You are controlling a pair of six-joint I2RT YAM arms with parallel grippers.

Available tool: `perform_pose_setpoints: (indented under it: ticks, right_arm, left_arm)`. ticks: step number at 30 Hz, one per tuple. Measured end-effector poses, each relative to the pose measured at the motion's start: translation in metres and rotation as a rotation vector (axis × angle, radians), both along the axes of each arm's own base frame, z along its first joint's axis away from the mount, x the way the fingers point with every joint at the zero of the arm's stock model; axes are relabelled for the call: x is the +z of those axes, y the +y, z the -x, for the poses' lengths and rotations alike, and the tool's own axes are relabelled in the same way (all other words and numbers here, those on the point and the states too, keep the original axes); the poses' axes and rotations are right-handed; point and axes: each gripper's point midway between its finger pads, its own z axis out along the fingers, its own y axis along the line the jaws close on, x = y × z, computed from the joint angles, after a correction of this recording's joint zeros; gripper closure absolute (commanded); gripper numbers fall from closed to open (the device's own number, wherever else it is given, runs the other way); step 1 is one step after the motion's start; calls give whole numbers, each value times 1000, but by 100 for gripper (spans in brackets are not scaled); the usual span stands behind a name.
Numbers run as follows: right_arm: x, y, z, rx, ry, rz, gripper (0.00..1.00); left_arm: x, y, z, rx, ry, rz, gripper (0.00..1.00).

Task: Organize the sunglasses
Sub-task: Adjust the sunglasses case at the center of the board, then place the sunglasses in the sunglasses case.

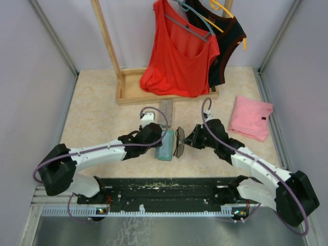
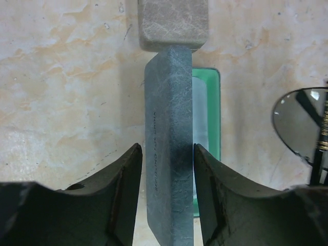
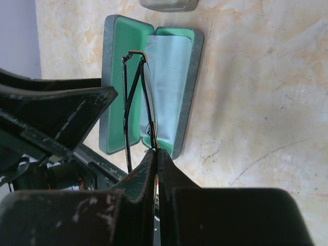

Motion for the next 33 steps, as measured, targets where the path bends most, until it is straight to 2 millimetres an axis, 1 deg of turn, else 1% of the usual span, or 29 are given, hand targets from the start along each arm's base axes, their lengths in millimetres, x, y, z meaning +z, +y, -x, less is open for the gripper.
perform_pose_setpoints:
  ticks: [2,6,9,14,20,25,30,33]
  right_arm:
    - [-3,5,-6,4,7,0,100]
    - [0,19,-17,17,0,-34,100]
    - [-3,29,-21,29,5,-50,100]
    - [-16,41,-23,30,36,-55,100]
    - [-24,52,-28,19,49,-58,100]
    - [-29,60,-31,23,51,-52,100]
    - [-38,61,-30,23,65,-30,100]
    - [-38,61,-30,18,60,-25,100]
  left_arm:
    - [6,-3,0,-5,-10,21,48]
    - [12,-5,0,-12,-22,46,47]
    - [11,-4,2,-17,-22,50,46]
    - [7,-5,4,-34,-14,51,45]
    - [12,-7,5,-50,-22,60,43]
    - [20,-8,4,-55,-39,77,43]
    - [22,-8,4,-57,-43,78,43]
    - [21,-8,4,-58,-42,78,43]
